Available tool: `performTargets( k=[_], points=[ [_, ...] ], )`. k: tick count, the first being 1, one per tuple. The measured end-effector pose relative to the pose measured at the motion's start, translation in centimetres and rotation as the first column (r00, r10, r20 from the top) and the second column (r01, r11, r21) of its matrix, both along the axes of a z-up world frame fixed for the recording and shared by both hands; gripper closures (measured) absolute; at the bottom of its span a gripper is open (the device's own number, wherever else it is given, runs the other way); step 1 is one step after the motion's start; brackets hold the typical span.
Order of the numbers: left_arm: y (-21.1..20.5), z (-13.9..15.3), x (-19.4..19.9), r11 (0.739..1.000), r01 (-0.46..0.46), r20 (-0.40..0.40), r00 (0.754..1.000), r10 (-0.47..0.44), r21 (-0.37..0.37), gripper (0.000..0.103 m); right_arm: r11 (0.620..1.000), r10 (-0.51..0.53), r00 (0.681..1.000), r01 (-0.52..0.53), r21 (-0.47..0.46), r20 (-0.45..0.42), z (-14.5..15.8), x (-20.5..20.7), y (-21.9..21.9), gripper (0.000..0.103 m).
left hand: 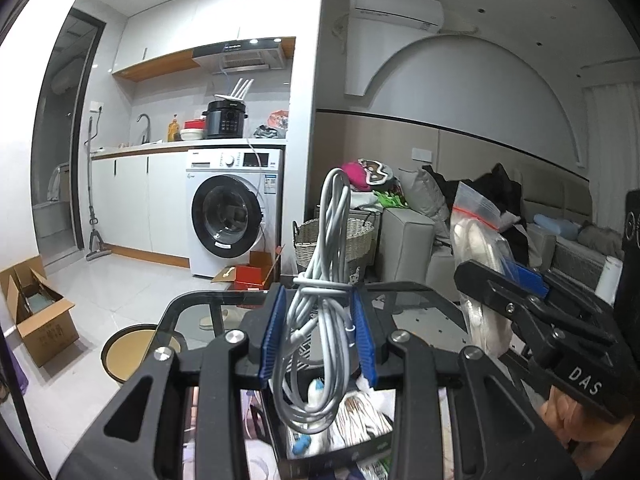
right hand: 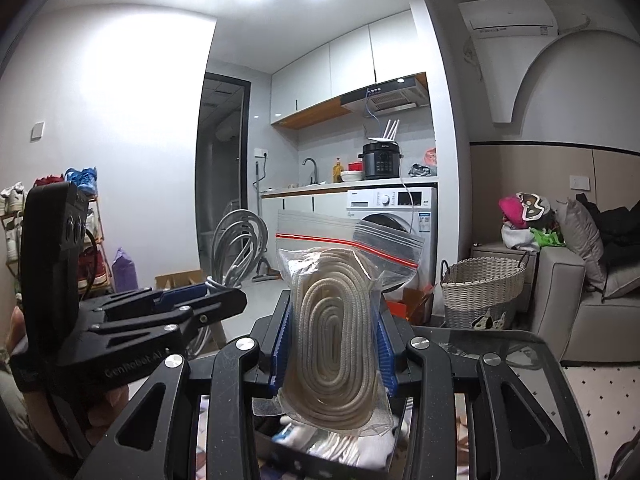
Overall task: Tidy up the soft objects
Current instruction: 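Lift the cable with the left gripper while the right gripper lifts the rope bag above the box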
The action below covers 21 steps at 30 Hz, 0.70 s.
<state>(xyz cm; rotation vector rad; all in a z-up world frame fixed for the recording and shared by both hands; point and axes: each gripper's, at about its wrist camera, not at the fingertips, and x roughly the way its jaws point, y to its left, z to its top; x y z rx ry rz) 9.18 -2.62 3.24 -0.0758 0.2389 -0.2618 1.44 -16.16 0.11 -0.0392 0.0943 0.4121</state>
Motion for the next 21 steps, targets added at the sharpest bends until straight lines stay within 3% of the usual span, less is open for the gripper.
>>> performTargets(
  k=[8, 17, 21],
  points=[
    [0.5, -0.2, 2.2, 0.998, -0.028, -0.021, 0.999, 0.027, -0.05, 0.071, 1.0, -0.025, 1.0, 0.025, 0.014, -0.012, 0.3, 2.7, 1.2, 0.067],
    [0.0, -0.6, 2.9, 0.999, -0.038, -0.049, 0.998, 0.036, -0.033, 0.071, 1.0, -0.019, 0.999, 0.019, 0.0, -0.031, 0.6, 3.8, 1.5, 0.067],
    [-0.1, -1.3, 4.1, 0.999, -0.038, -0.108, 0.994, 0.036, -0.015, 0.071, 1.0, -0.025, 0.998, 0.025, -0.012, -0.062, 0.6, 4.8, 1.1, 0.067]
  ],
)
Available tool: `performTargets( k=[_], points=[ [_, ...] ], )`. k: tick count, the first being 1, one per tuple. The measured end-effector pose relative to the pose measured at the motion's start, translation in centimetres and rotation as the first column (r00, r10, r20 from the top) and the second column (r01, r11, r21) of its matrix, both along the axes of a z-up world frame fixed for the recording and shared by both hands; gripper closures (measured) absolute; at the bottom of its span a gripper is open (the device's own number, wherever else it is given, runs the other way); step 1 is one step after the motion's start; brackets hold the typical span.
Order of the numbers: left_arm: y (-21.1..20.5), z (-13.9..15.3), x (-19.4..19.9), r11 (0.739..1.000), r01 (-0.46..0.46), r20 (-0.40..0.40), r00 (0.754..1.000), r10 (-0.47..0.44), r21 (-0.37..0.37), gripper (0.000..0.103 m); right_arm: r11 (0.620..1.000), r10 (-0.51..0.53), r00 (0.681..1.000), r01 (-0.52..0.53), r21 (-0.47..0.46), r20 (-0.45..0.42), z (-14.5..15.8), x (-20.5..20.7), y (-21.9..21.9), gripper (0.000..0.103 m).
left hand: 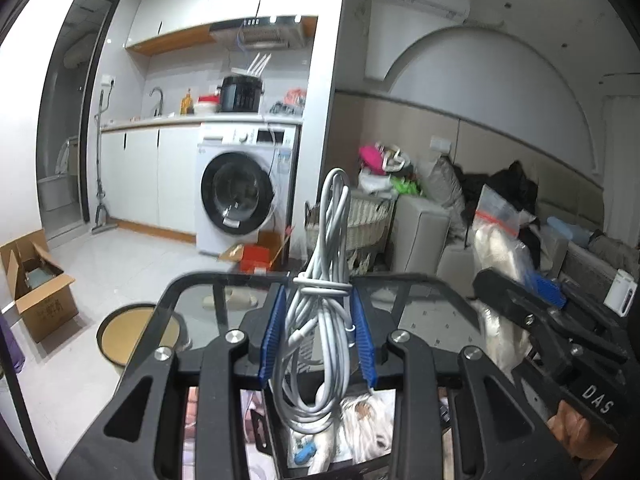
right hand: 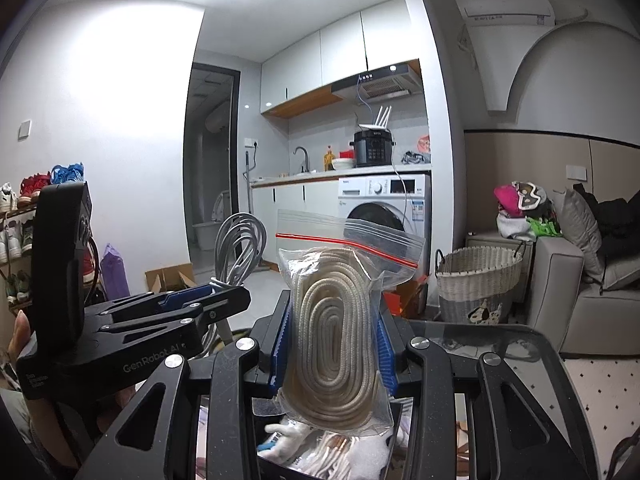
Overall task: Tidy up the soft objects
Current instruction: 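Lower the cable into the box with the left gripper while the right lowers the rope bag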
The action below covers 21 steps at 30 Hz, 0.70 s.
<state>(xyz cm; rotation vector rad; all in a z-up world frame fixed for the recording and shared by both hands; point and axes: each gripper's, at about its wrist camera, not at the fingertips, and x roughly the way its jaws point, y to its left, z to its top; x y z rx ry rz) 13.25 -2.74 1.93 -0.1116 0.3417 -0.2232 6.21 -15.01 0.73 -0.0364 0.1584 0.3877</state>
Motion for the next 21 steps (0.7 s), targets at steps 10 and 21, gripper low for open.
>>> performTargets(
  k=[10, 21],
  points=[
    [-0.6, -1.3, 1.3, 1.0, 0.008, -0.075, 0.997, -0.006, 0.025, 0.071, 0.999, -0.013, 0.992, 0.008, -0.045, -0.126, -1.5, 3.4, 0.7, 0.067],
    [-0.8, -1.6, 1.8, 0.999, 0.019, -0.117, 0.993, -0.015, 0.036, 0.071, 0.999, -0.018, 0.985, 0.009, -0.053, -0.172, -2.2, 5.1, 0.9, 0.067]
  ],
)
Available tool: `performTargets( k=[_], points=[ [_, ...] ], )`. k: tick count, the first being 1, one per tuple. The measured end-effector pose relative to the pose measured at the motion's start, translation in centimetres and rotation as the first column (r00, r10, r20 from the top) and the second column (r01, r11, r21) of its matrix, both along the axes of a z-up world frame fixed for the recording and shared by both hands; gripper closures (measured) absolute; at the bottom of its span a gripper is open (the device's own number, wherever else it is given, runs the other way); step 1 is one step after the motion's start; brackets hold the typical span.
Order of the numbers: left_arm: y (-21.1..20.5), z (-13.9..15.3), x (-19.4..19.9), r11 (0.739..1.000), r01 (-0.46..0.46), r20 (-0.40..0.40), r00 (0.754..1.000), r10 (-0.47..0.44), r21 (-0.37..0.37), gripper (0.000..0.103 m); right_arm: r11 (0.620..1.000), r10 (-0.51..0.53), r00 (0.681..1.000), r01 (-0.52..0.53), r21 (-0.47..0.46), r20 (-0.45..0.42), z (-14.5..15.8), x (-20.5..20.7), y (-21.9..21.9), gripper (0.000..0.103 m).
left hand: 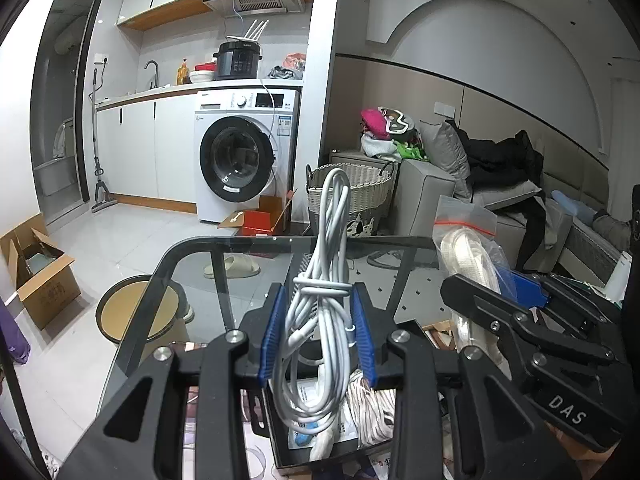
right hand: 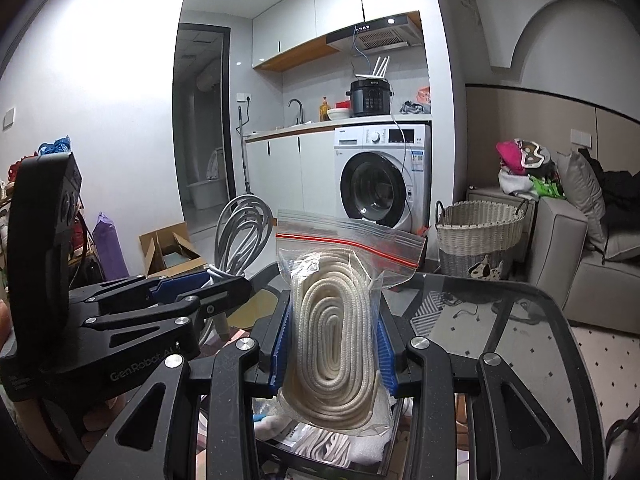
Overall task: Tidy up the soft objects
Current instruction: 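Lower the cable into the box with the left gripper while the right lowers the rope bag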
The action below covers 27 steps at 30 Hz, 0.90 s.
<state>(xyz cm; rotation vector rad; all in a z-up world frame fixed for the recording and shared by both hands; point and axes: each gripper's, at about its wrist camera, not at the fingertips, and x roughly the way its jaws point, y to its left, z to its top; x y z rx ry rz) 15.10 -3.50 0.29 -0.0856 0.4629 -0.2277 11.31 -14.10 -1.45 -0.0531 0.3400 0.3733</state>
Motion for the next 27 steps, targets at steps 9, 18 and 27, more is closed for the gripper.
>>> performTargets(
  k=[9, 18, 27],
  points=[
    [-0.2, -1.8, 1.9, 1.0, 0.012, -0.118, 0.993, -0.011, 0.01, 0.071, 1.0, -0.02, 0.993, 0.018, -0.016, -0.116, -1.7, 2.1, -0.3, 0.067],
    [-0.8, -3.4, 2.9, 0.999, 0.031, -0.204, 0.979, -0.024, 0.032, 0.073, 0.999, -0.041, 0.963, 0.035, -0.027, -0.266, -4.0, 4.4, -0.7, 0.067],
    [-1.0, -4.2, 3.3, 0.998, 0.041, -0.251, 0.968, -0.028, 0.047, 0.073, 0.999, -0.041, 0.934, 0.03, -0.038, -0.355, -6.1, 5.9, -1.0, 0.067]
  ],
)
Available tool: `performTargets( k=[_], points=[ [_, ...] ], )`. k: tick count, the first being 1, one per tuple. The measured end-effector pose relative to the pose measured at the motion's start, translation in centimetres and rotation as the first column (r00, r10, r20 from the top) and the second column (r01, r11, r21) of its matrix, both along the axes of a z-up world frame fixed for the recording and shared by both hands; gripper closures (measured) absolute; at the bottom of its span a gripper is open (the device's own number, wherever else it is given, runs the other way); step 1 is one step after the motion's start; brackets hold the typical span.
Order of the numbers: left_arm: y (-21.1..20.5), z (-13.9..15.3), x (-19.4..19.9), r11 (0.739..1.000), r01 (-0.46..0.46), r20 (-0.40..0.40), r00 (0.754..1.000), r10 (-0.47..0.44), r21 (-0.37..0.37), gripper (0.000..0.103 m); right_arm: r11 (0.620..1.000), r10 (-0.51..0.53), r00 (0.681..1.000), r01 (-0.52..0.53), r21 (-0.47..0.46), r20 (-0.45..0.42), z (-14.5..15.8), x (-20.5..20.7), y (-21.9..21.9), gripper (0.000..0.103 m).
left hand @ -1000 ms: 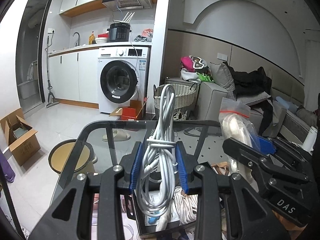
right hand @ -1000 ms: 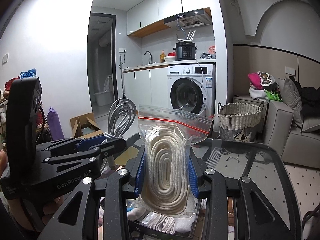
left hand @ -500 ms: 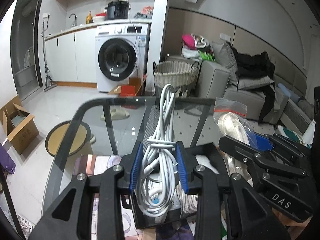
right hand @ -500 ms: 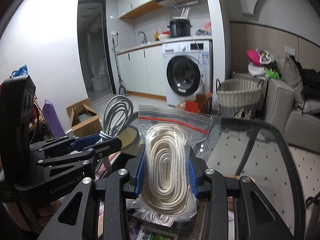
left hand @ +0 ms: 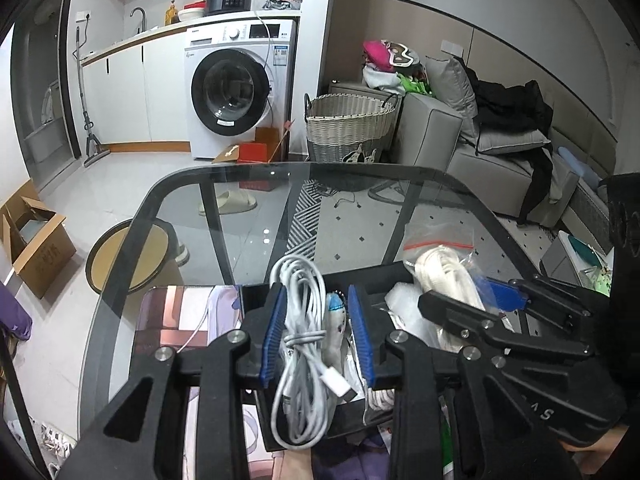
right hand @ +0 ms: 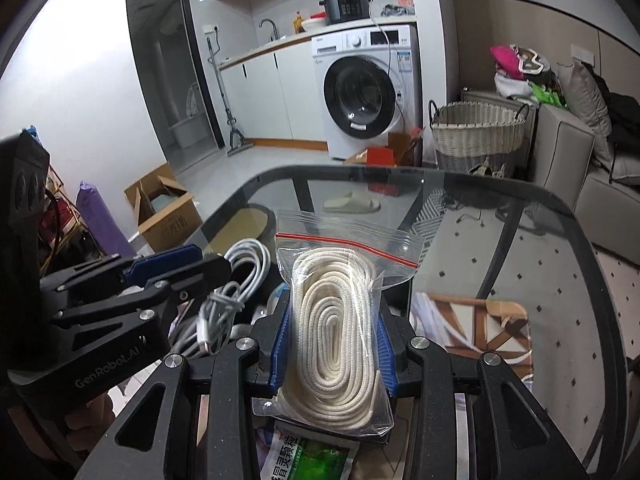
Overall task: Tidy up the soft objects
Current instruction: 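Lower the cable into the box with the left gripper while the right lowers the rope bag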
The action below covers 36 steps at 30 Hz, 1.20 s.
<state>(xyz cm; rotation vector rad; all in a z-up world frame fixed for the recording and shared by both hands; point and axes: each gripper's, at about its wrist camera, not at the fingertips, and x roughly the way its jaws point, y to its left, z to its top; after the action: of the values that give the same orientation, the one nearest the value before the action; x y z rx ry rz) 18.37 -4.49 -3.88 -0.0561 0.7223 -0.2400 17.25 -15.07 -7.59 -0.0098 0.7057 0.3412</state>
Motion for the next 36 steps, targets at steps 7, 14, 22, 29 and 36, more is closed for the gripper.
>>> performTargets(
  k=[7, 14, 22, 29, 36],
  points=[
    [-0.8, -2.3, 1.1, 0.999, 0.035, -0.141, 0.989, -0.032, 0.025, 0.075, 1.0, 0.008, 0.998, -0.009, -0.017, -0.056, -1.3, 0.9, 0.2, 0.067],
    [-2.4, -3.7, 1.1, 0.994, 0.084, -0.19, 0.979, -0.069, 0.068, 0.077, 1.0, 0.005, 0.998, -0.007, -0.025, -0.065, -1.4, 1.0, 0.1, 0.067],
    [-2.8, -4.3, 1.4, 0.992, 0.084, -0.214, 0.975, -0.062, 0.094, 0.077, 1.0, 0.012, 0.994, -0.015, -0.025, -0.108, -2.0, 1.3, 0.2, 0.067],
    [-3.0, -4.1, 0.8, 0.987, 0.091, -0.198, 0.978, -0.064, 0.134, 0.075, 0.999, 0.031, 0.986, -0.033, -0.008, -0.167, -3.2, 2.4, 0.0, 0.062],
    [-1.8, -2.4, -0.3, 0.991, 0.083, -0.163, 0.984, -0.065, 0.105, 0.048, 1.0, 0.011, 0.988, -0.013, -0.012, -0.157, -2.5, 1.9, 0.2, 0.046]
  ],
)
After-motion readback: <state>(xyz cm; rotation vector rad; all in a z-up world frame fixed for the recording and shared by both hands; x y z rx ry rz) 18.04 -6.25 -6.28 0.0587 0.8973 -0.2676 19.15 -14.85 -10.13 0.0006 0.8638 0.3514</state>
